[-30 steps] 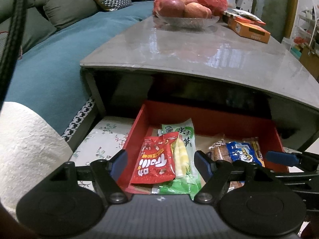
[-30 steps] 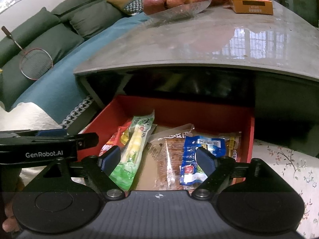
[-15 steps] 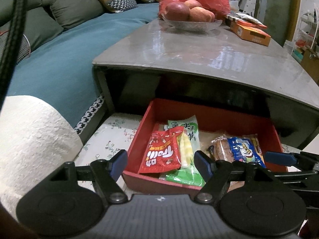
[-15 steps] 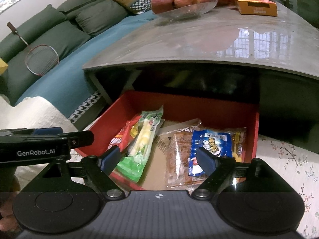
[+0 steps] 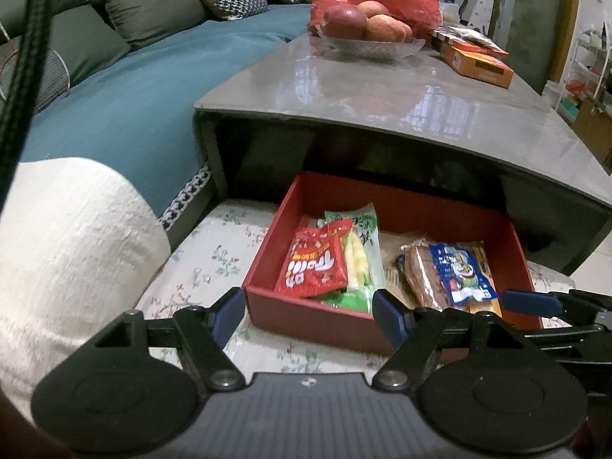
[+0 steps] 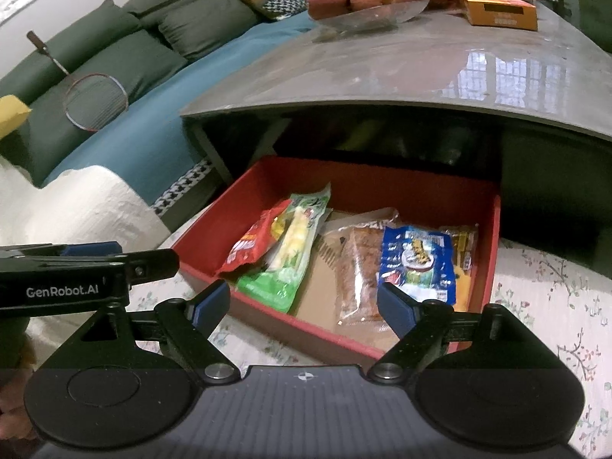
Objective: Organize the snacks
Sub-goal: 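Move both tools away from the box toward the loose snacks on the cloth, then grasp the yellow drink pouch with the left tool while the right tool grasps the brown jerky pack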
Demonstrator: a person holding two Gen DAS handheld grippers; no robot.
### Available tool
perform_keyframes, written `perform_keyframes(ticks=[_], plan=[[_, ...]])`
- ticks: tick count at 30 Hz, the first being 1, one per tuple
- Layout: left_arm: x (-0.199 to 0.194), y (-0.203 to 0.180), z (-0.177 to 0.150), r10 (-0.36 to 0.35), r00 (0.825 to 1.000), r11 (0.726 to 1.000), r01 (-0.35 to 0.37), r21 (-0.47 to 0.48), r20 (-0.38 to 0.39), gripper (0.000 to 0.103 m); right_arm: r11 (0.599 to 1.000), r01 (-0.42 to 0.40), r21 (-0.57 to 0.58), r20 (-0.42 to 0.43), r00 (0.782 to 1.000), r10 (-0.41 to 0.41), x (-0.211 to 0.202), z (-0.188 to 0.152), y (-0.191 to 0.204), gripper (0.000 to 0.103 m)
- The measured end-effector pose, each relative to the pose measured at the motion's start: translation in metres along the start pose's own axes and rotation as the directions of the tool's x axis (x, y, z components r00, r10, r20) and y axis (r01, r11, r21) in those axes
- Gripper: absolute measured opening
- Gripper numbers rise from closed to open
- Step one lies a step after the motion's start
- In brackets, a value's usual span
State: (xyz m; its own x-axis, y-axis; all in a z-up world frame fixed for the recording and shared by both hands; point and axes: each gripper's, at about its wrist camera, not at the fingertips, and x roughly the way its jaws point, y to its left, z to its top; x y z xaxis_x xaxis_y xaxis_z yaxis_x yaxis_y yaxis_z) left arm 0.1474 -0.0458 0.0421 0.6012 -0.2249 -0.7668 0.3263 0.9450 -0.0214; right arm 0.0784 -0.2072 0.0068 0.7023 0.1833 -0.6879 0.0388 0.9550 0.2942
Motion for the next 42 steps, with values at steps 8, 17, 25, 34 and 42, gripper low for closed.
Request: perform_keyframes(ticks=[8,17,25,34,42], plan=[[-0.017,0.003,-0.029,0.003,1.0,1.0,-0.003,-0.002,-0.02,0.067,1.0,-0.014,-0.028,-0.022,1.0,0.013,-0.013,-0.018,0.01,0.089],[-0.033,0.006,-0.053,-0.004,1.0,1.0,0.004,0.01,-0.031,0.067,1.0,-0.02,-0.023,-0.047,0.999,0.019,-0.021,-0.039,0.013,0.091],[-0.041,0.003,-0.089,-0.026,0.996,0.994,0.035,0.102,-0.089,0.067,0.998,-0.019,-0.067,-0.115,0.993,0.011,-0.023,-0.07,0.017,0.091],[-0.042,-0.027,-0.138,-0.224,0.947,0.844,0.307,0.439,-0.232,0.067,0.999,-0.02,-0.037,-0.119,0.993,0.016,-0.038,-0.078,0.001,0.093],[-0.011,-0.04,-0.159,-0.206,0.917,0.698,0.383,0.605,-0.342,0.071,0.998,-0.043,-0.042,-0.16,0.987,0.036,-0.034,-0.083,0.0,0.094]])
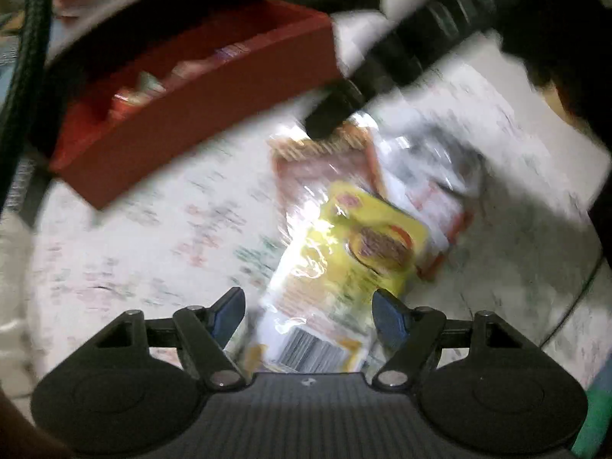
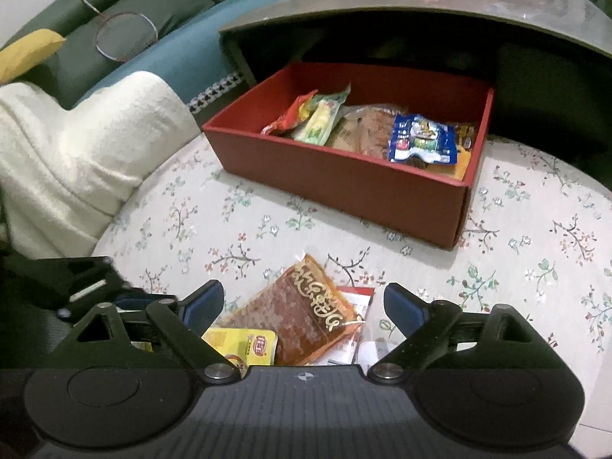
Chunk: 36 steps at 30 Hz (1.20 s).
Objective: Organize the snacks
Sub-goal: 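Grasp the yellow drink pouch with the left tool while the right tool grasps the brown jerky pack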
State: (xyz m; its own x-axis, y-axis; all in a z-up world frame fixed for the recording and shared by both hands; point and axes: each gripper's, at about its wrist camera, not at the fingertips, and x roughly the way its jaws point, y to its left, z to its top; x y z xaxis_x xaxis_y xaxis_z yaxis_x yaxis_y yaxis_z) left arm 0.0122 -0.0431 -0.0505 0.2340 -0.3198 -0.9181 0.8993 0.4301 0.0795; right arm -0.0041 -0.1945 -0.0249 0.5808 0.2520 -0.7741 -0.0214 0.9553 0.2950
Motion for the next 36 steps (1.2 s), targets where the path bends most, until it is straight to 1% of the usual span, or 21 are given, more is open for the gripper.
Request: perform_keyframes(ticks=[1,3,5,7,10,11,12,15,18,22,24,26,27,28,29,30,31,32,33,35,36], plan=[[0.001,-0.003,-0.002,-0.015,1.0,1.0,0.015,0.015,0.002,0.075,1.0,-0.007,0.009,-0.009,1.0,0.007,0.002,0.0,-0.001,0.094],[0.005,-0.009,-0.006,-0.039,0.999,0.998,0.039,0.046,-0.008,0.078,0.999,-0.023,0.027,-0.025,0.999,0.024,0.007,0.0,-0.004,0.094],[0.006,-0.015,-0.009,-0.021,1.0,0.998,0.02,0.061,0.007,0.079,0.999,-0.029,0.032,-0.046,0.998,0.03,0.014,-0.001,-0.004,0.094],[0.003,-0.016,-0.009,-0.016,1.0,0.999,0.015,0.034,0.02,0.073,1.0,-0.021,0.021,-0.069,0.997,0.022,0.022,-0.002,-0.001,0.094],[-0.002,-0.014,-0.008,0.007,0.999,1.0,-0.007,-0.016,0.031,0.048,1.0,0.0,0.026,-0.098,0.995,0.003,0.033,-0.005,-0.001,0.094],[-0.005,-0.013,-0.008,0.003,0.999,0.999,-0.001,-0.038,0.033,0.036,1.0,0.01,0.026,-0.101,0.995,-0.007,0.035,-0.006,-0.002,0.094],[-0.008,-0.012,-0.009,0.001,1.0,0.998,0.001,-0.062,0.03,0.034,0.999,0.012,0.031,-0.104,0.995,-0.009,0.036,-0.007,-0.002,0.095],[-0.015,-0.007,-0.016,0.037,0.998,0.994,-0.033,-0.101,0.041,0.03,0.998,0.013,0.061,-0.107,0.994,-0.006,0.037,-0.009,-0.008,0.096],[-0.025,-0.001,-0.027,0.045,0.998,0.984,-0.035,-0.172,0.053,0.03,0.995,-0.001,0.101,-0.096,0.995,0.011,0.033,-0.009,-0.011,0.096],[-0.044,0.01,-0.043,0.01,0.995,0.959,0.017,-0.282,0.096,0.03,0.995,-0.019,0.102,-0.088,0.996,0.028,0.039,-0.008,-0.004,0.097],[-0.046,0.013,-0.045,0.007,0.994,0.951,0.026,-0.307,0.108,0.03,0.995,-0.038,0.097,-0.084,0.995,0.046,0.044,-0.007,0.001,0.094],[-0.044,0.016,-0.046,0.009,0.995,0.942,0.025,-0.335,0.1,0.03,0.992,-0.058,0.109,-0.068,0.995,0.066,0.046,-0.005,0.004,0.081],[-0.041,0.019,-0.047,0.007,0.996,0.936,0.024,-0.352,0.086,0.03,0.988,-0.086,0.125,-0.064,0.993,0.095,0.046,-0.004,0.004,0.061],[-0.036,0.023,-0.048,0.011,0.998,0.927,0.015,-0.376,0.066,0.03,0.976,-0.148,0.161,-0.071,0.984,0.161,0.048,-0.003,0.001,0.039],[-0.031,0.026,-0.05,0.011,0.999,0.919,0.008,-0.395,0.047,0.03,0.958,-0.205,0.199,-0.08,0.971,0.225,0.051,-0.003,-0.001,0.033],[-0.027,0.029,-0.053,0.006,0.999,0.915,0.008,-0.404,0.033,0.031,0.942,-0.248,0.228,-0.084,0.958,0.273,0.053,-0.004,-0.001,0.033],[-0.024,0.033,-0.056,0.002,1.0,0.908,0.007,-0.418,0.021,0.031,0.938,-0.256,0.234,-0.09,0.955,0.283,0.055,-0.006,0.0,0.037],[-0.024,0.037,-0.06,-0.01,1.0,0.899,0.019,-0.438,0.022,0.031,0.944,-0.243,0.224,-0.102,0.957,0.271,0.058,-0.007,0.002,0.039],[-0.027,0.042,-0.064,-0.025,0.999,0.888,0.038,-0.458,0.034,0.031,0.945,-0.243,0.22,-0.101,0.957,0.27,0.058,-0.008,0.003,0.04],[-0.036,0.046,-0.072,-0.024,0.998,0.878,0.051,-0.476,0.061,0.031,0.947,-0.243,0.211,-0.109,0.957,0.27,0.053,-0.009,0.005,0.048],[-0.039,0.048,-0.075,-0.019,0.998,0.872,0.049,-0.487,0.068,0.031,0.954,-0.233,0.188,-0.119,0.959,0.258,0.049,-0.01,0.008,0.056]])
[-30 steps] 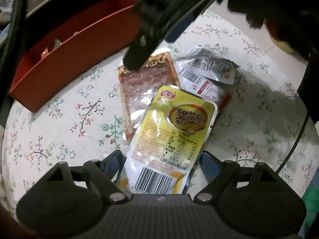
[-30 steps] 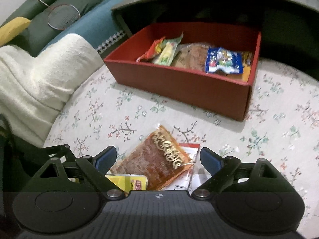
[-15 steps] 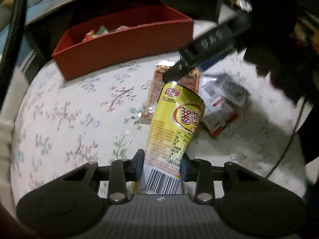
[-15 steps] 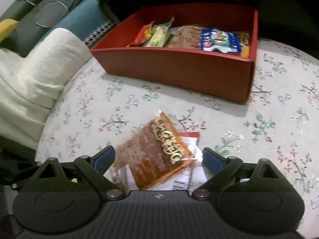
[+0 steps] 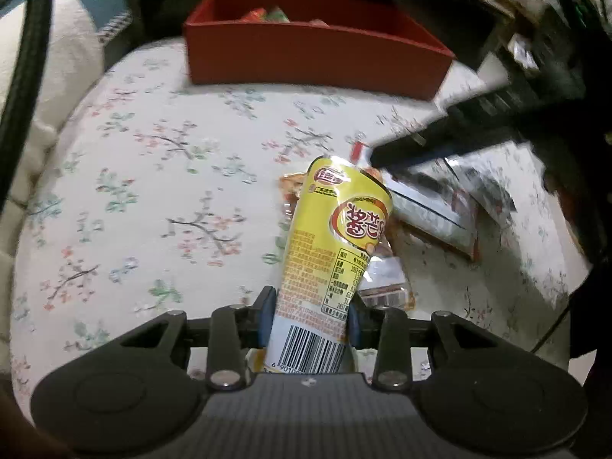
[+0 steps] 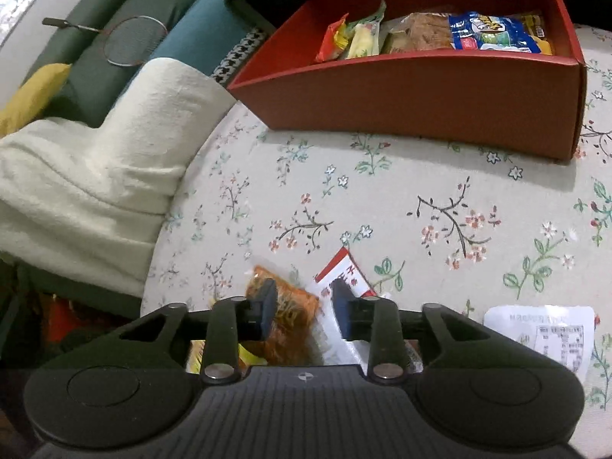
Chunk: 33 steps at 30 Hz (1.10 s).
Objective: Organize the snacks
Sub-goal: 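Grasp the yellow drink pouch with the left tool while the right tool grasps the brown jerky pack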
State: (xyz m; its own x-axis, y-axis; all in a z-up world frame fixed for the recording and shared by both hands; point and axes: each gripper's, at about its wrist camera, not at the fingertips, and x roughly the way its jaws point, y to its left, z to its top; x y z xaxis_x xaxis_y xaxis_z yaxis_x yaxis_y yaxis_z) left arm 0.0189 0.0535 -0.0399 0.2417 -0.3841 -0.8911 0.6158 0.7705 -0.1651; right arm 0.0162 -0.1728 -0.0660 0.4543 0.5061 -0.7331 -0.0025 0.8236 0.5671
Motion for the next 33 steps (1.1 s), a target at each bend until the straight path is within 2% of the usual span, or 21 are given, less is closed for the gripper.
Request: perform_keyframes(ticks=[2,4,6,8,10,13,16,18,19,21,22,23,26,27,28,30,31,33], plan=[[-0.005,0.009,-0.001,0.011,1.0,1.0,-0.01,-0.028,0.011,0.031,0.994,0.081,-0.079,0.035,0.996,-0.079,-0.006,-0.009,0.014,0.063],[-0.008,0.02,0.002,0.035,0.999,0.997,-0.033,-0.074,0.018,0.031,0.982,0.106,-0.156,0.03,0.994,-0.102,-0.003,-0.018,0.031,0.068],[-0.016,0.031,0.004,0.046,0.998,0.992,-0.041,-0.121,0.04,0.031,0.987,0.065,-0.147,0.001,0.998,-0.065,0.004,-0.026,0.043,0.067],[-0.026,0.038,0.005,0.071,0.995,0.986,-0.059,-0.156,0.071,0.031,0.984,0.1,-0.148,-0.021,0.994,-0.105,0.012,-0.035,0.05,0.068],[-0.036,0.047,0.004,0.098,0.99,0.979,-0.078,-0.188,0.099,0.031,0.982,0.134,-0.131,0.007,0.991,-0.134,0.011,-0.04,0.056,0.079],[-0.049,0.059,0.006,0.105,0.985,0.968,-0.07,-0.242,0.137,0.031,0.979,0.176,-0.104,-0.02,0.984,-0.179,0.022,-0.038,0.072,0.094],[-0.06,0.067,0.007,0.117,0.978,0.962,-0.069,-0.263,0.172,0.031,0.954,0.249,-0.167,-0.058,0.964,-0.261,0.041,-0.043,0.098,0.093],[-0.069,0.072,0.004,0.106,0.973,0.961,-0.047,-0.273,0.204,0.031,0.926,0.299,-0.229,-0.06,0.945,-0.32,0.06,-0.051,0.111,0.094],[-0.074,0.073,0.003,0.099,0.971,0.96,-0.036,-0.277,0.218,0.031,0.897,0.344,-0.279,-0.024,0.931,-0.365,0.068,-0.058,0.118,0.097],[-0.081,0.075,0.0,0.097,0.967,0.959,-0.028,-0.283,0.235,0.031,0.808,0.427,-0.406,0.038,0.891,-0.452,0.086,-0.068,0.134,0.101],[-0.082,0.076,0.0,0.094,0.966,0.959,-0.023,-0.283,0.239,0.031,0.795,0.44,-0.417,0.042,0.883,-0.467,0.09,-0.07,0.135,0.103],[-0.083,0.076,-0.001,0.094,0.967,0.959,-0.023,-0.283,0.239,0.032,0.785,0.445,-0.432,0.048,0.88,-0.472,0.092,-0.071,0.137,0.103],[-0.082,0.079,-0.004,0.105,0.967,0.958,-0.036,-0.284,0.233,0.032,0.763,0.418,-0.493,0.058,0.891,-0.45,0.088,-0.074,0.138,0.099],[-0.083,0.08,-0.004,0.106,0.967,0.957,-0.035,-0.288,0.232,0.032,0.763,0.413,-0.496,0.061,0.894,-0.444,0.083,-0.074,0.137,0.092],[-0.083,0.08,-0.004,0.108,0.966,0.956,-0.036,-0.293,0.233,0.032,0.765,0.416,-0.491,0.069,0.894,-0.442,0.077,-0.073,0.134,0.079],[-0.085,0.081,-0.005,0.114,0.965,0.954,-0.039,-0.298,0.237,0.033,0.806,0.385,-0.449,0.057,0.913,-0.404,0.063,-0.067,0.125,0.069],[-0.085,0.08,-0.004,0.113,0.965,0.954,-0.039,-0.298,0.237,0.033,0.829,0.364,-0.425,0.04,0.922,-0.385,0.059,-0.064,0.119,0.068],[-0.081,0.077,-0.002,0.113,0.966,0.955,-0.04,-0.295,0.232,0.033,0.848,0.355,-0.392,0.051,0.929,-0.366,0.053,-0.063,0.111,0.067]])
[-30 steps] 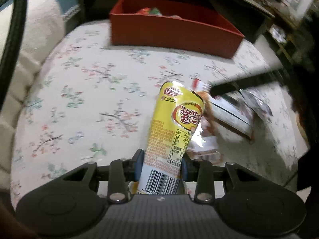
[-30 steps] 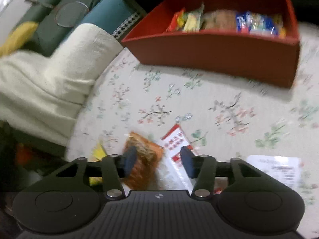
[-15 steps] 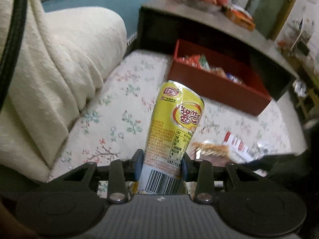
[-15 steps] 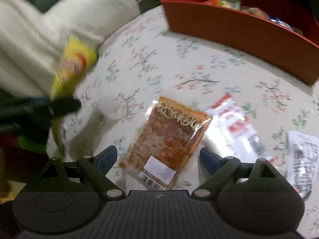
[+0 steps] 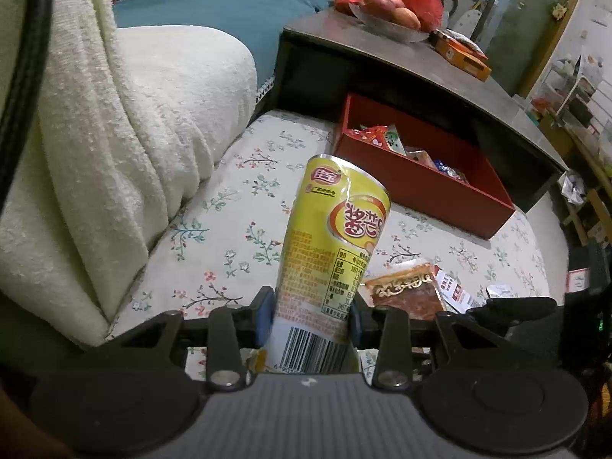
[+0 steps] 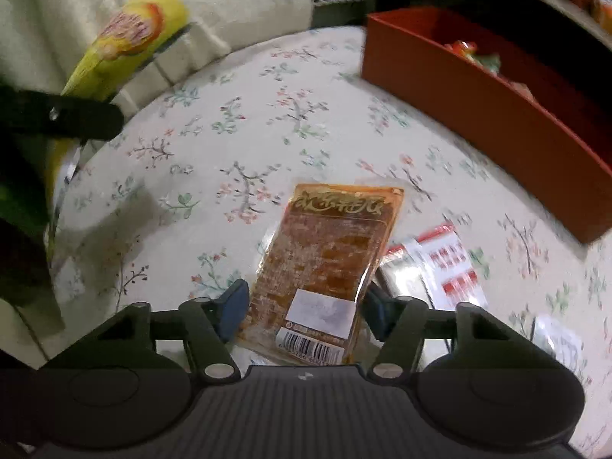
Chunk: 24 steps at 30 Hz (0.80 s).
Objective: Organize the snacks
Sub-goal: 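Grasp the yellow drink pouch with the left tool while the right tool grasps the brown jerky pack, then carry the yellow pouch and brown jerky pack over the red box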
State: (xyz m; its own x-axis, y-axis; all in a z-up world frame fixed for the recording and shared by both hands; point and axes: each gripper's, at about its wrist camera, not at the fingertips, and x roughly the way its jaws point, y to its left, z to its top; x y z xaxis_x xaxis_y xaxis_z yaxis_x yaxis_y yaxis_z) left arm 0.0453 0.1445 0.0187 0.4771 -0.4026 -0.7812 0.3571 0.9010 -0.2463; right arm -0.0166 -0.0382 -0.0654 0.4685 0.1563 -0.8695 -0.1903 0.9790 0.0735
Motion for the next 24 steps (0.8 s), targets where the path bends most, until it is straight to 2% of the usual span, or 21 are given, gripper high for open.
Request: perform_keyframes(ticks=[6,7,9,11,15,17,20,24], plan=[[0.015,-0.019,0.006,0.0,0.999,0.999,0.001,0.047,-0.033,0.033,0.977,-0.124,0.174,0.102,0.989,0.107,-0.017,-0.002,-0.035,0.062],[0.017,-0.023,0.008,-0.003,0.999,0.999,0.004,0.052,-0.034,0.033,0.973,-0.129,0.19,0.125,0.986,0.106,-0.023,-0.001,-0.042,0.027],[0.023,-0.032,0.014,-0.008,0.999,0.998,0.01,0.06,-0.037,0.034,0.95,-0.199,0.241,0.153,0.974,0.165,-0.028,0.004,-0.059,0.02],[0.031,-0.04,0.021,-0.004,0.999,0.998,0.007,0.059,-0.047,0.034,0.954,-0.172,0.246,0.163,0.977,0.134,-0.029,0.007,-0.071,0.02],[0.047,-0.052,0.027,-0.002,0.998,0.998,0.007,0.062,-0.07,0.034,0.923,-0.248,0.293,0.174,0.963,0.204,-0.02,0.005,-0.091,0.02],[0.055,-0.055,0.027,0.008,0.996,0.998,-0.001,0.067,-0.091,0.034,0.903,-0.29,0.316,0.187,0.953,0.24,-0.017,0.006,-0.099,0.019],[0.062,-0.06,0.029,0.008,0.994,0.998,-0.001,0.07,-0.107,0.034,0.859,-0.371,0.354,0.226,0.925,0.306,-0.019,0.007,-0.108,0.014],[0.063,-0.067,0.038,0.004,0.996,0.997,0.002,0.071,-0.086,0.034,0.837,-0.412,0.36,0.287,0.903,0.32,-0.031,0.013,-0.119,0.014]])
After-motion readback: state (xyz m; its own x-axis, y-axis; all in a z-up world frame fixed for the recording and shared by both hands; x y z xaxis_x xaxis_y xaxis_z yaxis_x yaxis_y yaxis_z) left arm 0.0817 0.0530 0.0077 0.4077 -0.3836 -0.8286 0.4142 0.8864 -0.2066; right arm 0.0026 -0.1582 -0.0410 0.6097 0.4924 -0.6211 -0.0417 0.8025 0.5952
